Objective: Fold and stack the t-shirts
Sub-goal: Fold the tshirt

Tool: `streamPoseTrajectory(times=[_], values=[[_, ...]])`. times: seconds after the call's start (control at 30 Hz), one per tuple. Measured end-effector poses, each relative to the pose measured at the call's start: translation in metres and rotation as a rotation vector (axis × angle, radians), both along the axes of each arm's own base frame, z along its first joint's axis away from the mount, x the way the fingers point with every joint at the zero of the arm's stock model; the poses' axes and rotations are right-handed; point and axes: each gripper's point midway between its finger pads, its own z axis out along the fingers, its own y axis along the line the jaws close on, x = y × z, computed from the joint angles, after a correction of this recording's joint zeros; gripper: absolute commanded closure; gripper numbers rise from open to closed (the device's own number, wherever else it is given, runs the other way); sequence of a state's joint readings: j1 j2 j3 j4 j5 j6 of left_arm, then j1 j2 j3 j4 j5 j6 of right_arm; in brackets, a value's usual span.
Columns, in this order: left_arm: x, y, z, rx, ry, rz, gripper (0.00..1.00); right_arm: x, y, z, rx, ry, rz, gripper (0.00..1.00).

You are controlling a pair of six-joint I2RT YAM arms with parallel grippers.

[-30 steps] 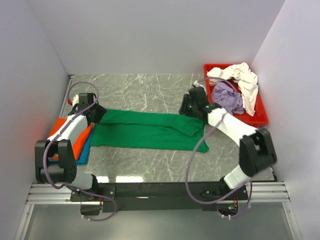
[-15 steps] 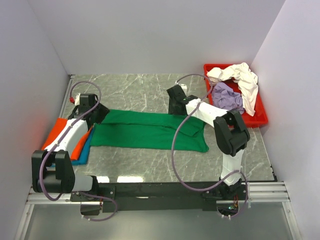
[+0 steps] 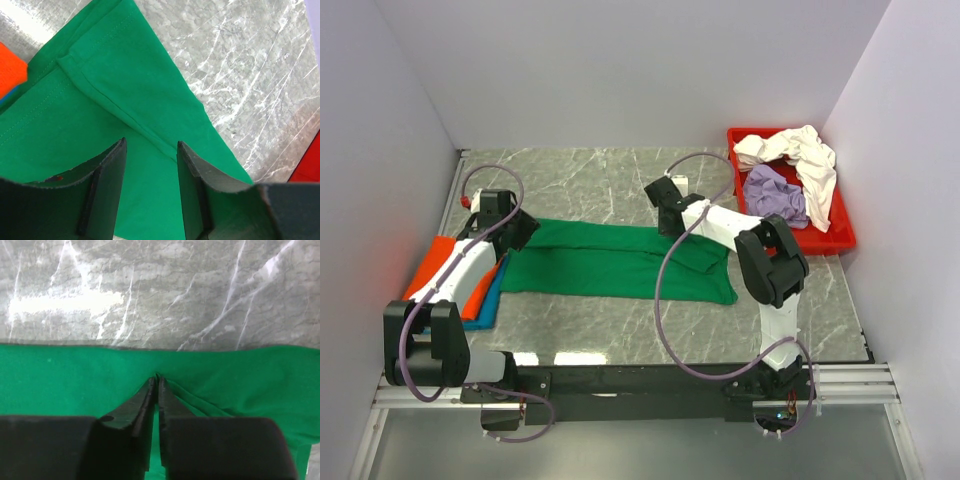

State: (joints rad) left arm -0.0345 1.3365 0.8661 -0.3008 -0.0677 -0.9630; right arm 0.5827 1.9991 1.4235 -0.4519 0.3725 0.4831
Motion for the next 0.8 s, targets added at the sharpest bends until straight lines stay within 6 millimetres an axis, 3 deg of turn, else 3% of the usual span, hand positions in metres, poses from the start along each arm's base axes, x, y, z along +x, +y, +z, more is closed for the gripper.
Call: streamPoseTrajectory(times=[0.2, 0.53, 0.8], values=[[-0.002, 0.000, -0.004, 0.000, 0.009, -0.001, 0.50, -0.011, 0.005, 0.007, 0.014, -0.007, 0.004, 0.98], [-0.003, -0.002, -0.003, -0.007, 0.009, -0.010, 0.50, -0.052, 0.025, 0.037, 0.106, -0.045, 0.044, 0.98], [-0.004, -0.010, -0.004, -0.019, 0.009, -0.034, 0.51, -0.086, 0.044, 0.021, 0.167, -0.011, 0.072, 0.94]])
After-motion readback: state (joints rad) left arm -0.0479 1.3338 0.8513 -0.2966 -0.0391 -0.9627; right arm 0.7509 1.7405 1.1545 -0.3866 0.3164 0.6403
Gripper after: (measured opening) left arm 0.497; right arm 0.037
